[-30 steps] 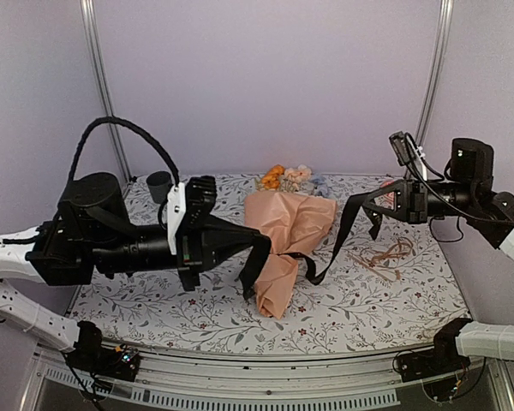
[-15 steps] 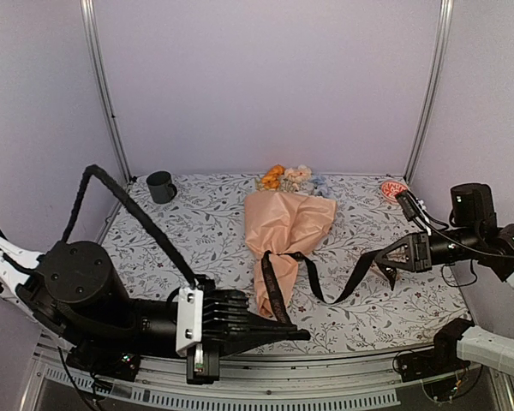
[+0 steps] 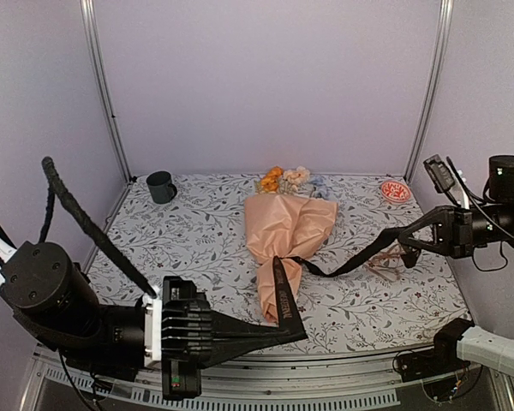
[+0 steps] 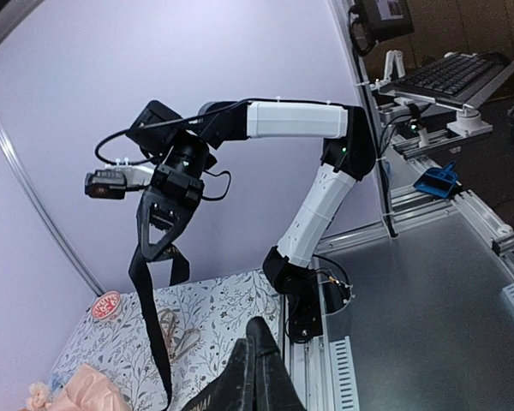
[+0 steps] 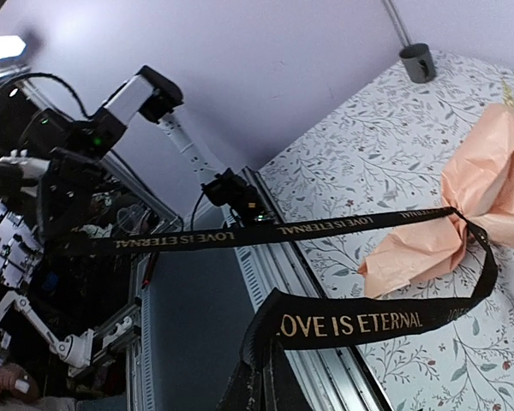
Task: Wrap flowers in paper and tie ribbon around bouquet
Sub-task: Tie the ribbon around the folded bouquet, then cross the half-tied ribbon over the folded bouquet.
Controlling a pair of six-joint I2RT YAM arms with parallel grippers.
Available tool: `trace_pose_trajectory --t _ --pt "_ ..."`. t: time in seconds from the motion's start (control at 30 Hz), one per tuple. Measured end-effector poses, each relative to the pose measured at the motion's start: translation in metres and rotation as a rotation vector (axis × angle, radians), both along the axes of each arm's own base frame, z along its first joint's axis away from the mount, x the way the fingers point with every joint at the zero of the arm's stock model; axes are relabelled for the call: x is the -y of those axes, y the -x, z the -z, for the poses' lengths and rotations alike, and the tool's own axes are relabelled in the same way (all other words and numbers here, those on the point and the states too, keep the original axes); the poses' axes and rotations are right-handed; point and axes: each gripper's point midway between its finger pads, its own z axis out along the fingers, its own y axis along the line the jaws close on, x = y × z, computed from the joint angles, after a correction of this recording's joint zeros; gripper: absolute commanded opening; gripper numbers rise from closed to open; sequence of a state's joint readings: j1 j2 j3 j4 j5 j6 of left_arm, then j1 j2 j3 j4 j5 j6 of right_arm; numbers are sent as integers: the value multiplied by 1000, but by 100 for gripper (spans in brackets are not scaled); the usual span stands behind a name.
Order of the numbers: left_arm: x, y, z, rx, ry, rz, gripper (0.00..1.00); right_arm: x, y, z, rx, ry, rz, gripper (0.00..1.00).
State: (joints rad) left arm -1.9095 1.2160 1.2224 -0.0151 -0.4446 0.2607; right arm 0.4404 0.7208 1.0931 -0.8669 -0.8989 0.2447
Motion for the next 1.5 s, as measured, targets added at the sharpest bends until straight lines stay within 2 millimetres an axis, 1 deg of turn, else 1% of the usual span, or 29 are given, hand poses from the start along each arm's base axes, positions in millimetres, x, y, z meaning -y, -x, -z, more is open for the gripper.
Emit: trace_pose_trajectory --t 0.03,0.1,0.17,0.37,0.47,0.57,0.63,0.7,0.77,0.8,0.83,0.87,0.9,0.93,0.97,1.0,1.03,1.1,1.13,1.17,1.2,1.23,1.3,1.33,1.37,1.4,1.43,1.47,1.5 --pt "0 3 0 7 -1 13 0 0 11 -11 39 -27 -44 0" --pt "0 7 -1 16 2 32 0 3 32 -24 96 -65 -119 0" --pt "-1 10 -2 24 6 53 0 4 50 -29 116 -93 -185 0" --pt "-8 16 -12 45 37 102 0 11 86 -42 167 -165 -316 0" --pt "-13 21 -18 55 57 136 0 12 96 -47 177 -190 -361 0" --pt "-17 19 -24 68 79 130 0 12 95 -47 177 -189 -363 0" --pt "-23 4 -23 73 102 59 0 9 80 -41 171 -152 -299 0" --pt "-34 -20 -17 59 115 -35 0 4 51 -29 137 -91 -205 0" --pt "-51 -56 -12 19 138 -153 0 -2 9 -2 52 6 -78 1" --pt "-61 -75 -10 -5 150 -215 0 -4 -14 17 -1 65 -8 6" --pt "-77 -103 -9 -46 175 -312 0 -5 -38 40 -63 134 63 15" --pt "-89 -121 -10 -77 198 -377 0 -4 -57 63 -122 204 131 33" --pt "-104 -141 -12 -118 229 -450 0 -1 -72 83 -173 263 185 51" --pt "-117 -155 -13 -151 257 -502 0 4 -87 108 -225 337 249 67" --pt "-127 -167 -13 -180 276 -548 0 11 -97 127 -262 407 307 81" --pt "-137 -176 -14 -208 297 -587 0 20 -105 142 -291 474 367 91" --pt "-144 -183 -15 -230 313 -616 0 30 -112 152 -299 534 425 100" --pt "-150 -193 -12 -255 312 -659 0 50 -123 160 -298 634 537 99" --pt "-150 -199 -9 -258 297 -680 0 59 -129 158 -286 673 586 99" --pt "-150 -203 -7 -257 284 -699 0 63 -137 152 -268 687 623 99" --pt "-150 -209 -5 -255 271 -719 0 62 -144 144 -247 678 635 99" --pt "-150 -216 -4 -253 257 -738 0 54 -151 134 -214 641 625 99" --pt "-150 -228 -2 -245 228 -771 0 22 -159 110 -126 523 538 99" --pt "-151 -234 -2 -243 221 -784 0 -3 -159 96 -65 451 463 99" --pt "-152 -240 -4 -242 214 -796 0 -32 -154 84 0 382 367 99" --pt "-154 -250 -9 -239 209 -811 0 -67 -143 72 64 309 252 99" --pt "-154 -257 -12 -237 208 -820 0 -93 -134 66 107 261 159 99" --pt "-155 -267 -18 -235 207 -837 0 -124 -122 62 148 209 37 99" --pt "-156 -278 -25 -231 207 -851 0 -145 -114 61 168 175 -49 99"
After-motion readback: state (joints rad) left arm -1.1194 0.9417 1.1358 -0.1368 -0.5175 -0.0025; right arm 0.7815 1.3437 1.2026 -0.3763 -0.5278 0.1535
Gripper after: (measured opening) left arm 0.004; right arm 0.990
